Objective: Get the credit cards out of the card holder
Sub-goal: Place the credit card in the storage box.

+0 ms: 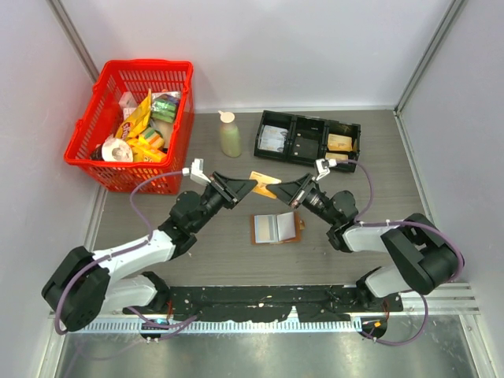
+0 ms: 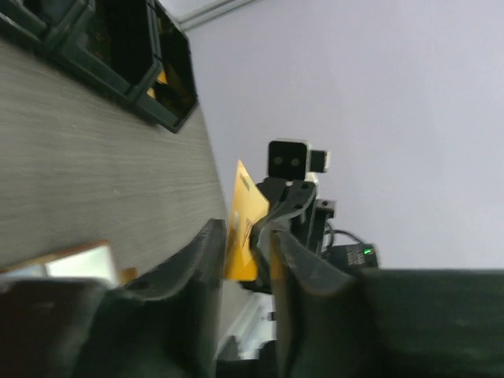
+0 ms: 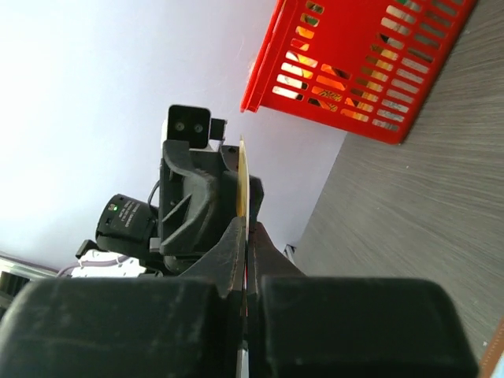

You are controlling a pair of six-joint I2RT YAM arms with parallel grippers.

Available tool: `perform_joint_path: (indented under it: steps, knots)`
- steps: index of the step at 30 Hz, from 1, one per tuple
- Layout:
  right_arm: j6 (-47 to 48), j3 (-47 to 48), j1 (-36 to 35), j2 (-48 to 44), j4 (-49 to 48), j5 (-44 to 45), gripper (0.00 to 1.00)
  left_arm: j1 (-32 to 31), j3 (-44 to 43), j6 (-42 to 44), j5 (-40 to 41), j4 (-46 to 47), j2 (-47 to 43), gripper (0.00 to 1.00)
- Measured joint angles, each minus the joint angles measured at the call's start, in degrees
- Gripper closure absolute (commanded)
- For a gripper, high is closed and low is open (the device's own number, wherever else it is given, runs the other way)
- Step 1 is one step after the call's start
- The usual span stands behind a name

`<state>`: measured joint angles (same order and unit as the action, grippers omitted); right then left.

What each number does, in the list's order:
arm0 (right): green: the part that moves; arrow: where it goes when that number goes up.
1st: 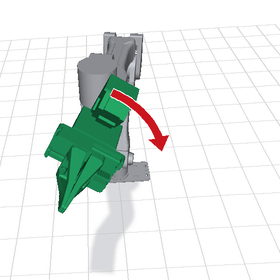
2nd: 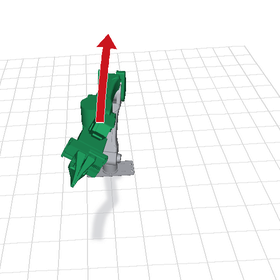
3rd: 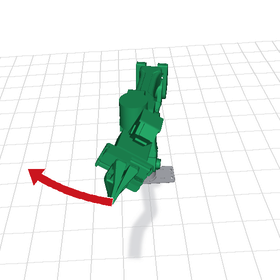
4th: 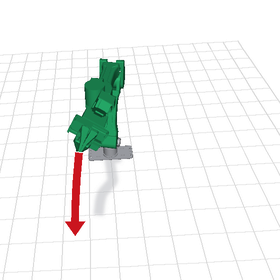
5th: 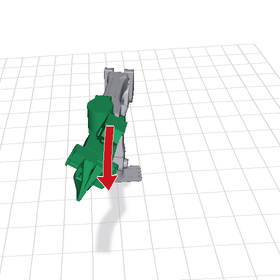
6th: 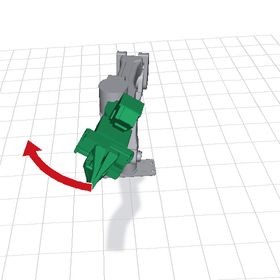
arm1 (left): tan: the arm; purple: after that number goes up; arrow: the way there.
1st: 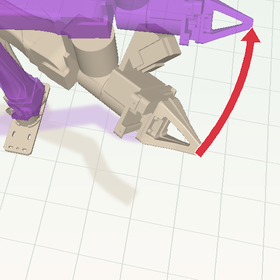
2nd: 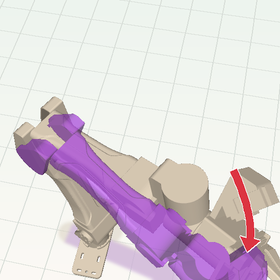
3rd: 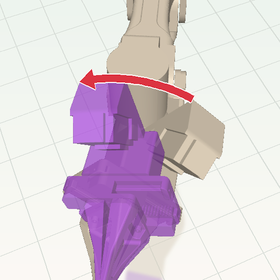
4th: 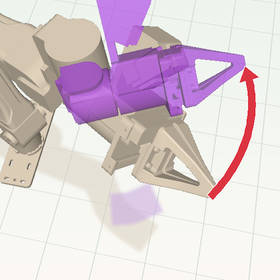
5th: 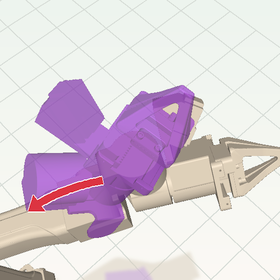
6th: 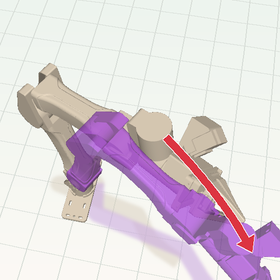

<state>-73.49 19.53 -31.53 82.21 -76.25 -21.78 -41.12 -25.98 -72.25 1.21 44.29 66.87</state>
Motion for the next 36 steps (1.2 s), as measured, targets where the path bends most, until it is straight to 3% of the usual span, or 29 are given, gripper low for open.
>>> perform_joint_path:
  steps: [4, 8, 12, 17, 20, 27, 36]
  knots:
    - [-0.17, -0.09, 3.91, -0.81, 0.94, -2.54, 0.99, 0.39, -1.31, 5.51, -0.09, -4.57, -2.34, 0.20]
    - [2.08, 0.26, 9.64, -4.81, 6.01, -6.45, 0.99, 3.69, -4.55, 11.37, -2.34, -13.35, -6.56, 0.00]
    - [7.69, 3.15, 15.91, -9.46, 18.51, -11.37, 0.99, 8.13, -11.80, 22.10, -5.42, -26.34, -10.16, 0.00]
    - [22.14, 17.20, 23.74, -12.59, 50.49, -11.98, 0.99, 8.92, -26.82, 40.30, -5.20, -45.92, -11.30, 0.00]
    - [29.22, 25.86, 27.76, -12.00, 64.87, -9.44, 0.99, 8.90, -32.13, 47.91, -4.04, -52.50, -11.26, 0.00]
    - [40.98, 41.99, 33.79, -1.81, 86.36, 0.31, 0.99, 8.90, -24.98, 56.83, 0.68, -57.40, -13.64, 0.00]
    - [50.71, 58.84, 37.03, 16.13, 100.30, 7.34, 0.99, 8.90, -21.57, 61.31, 8.41, -57.40, -19.98, 0.00]
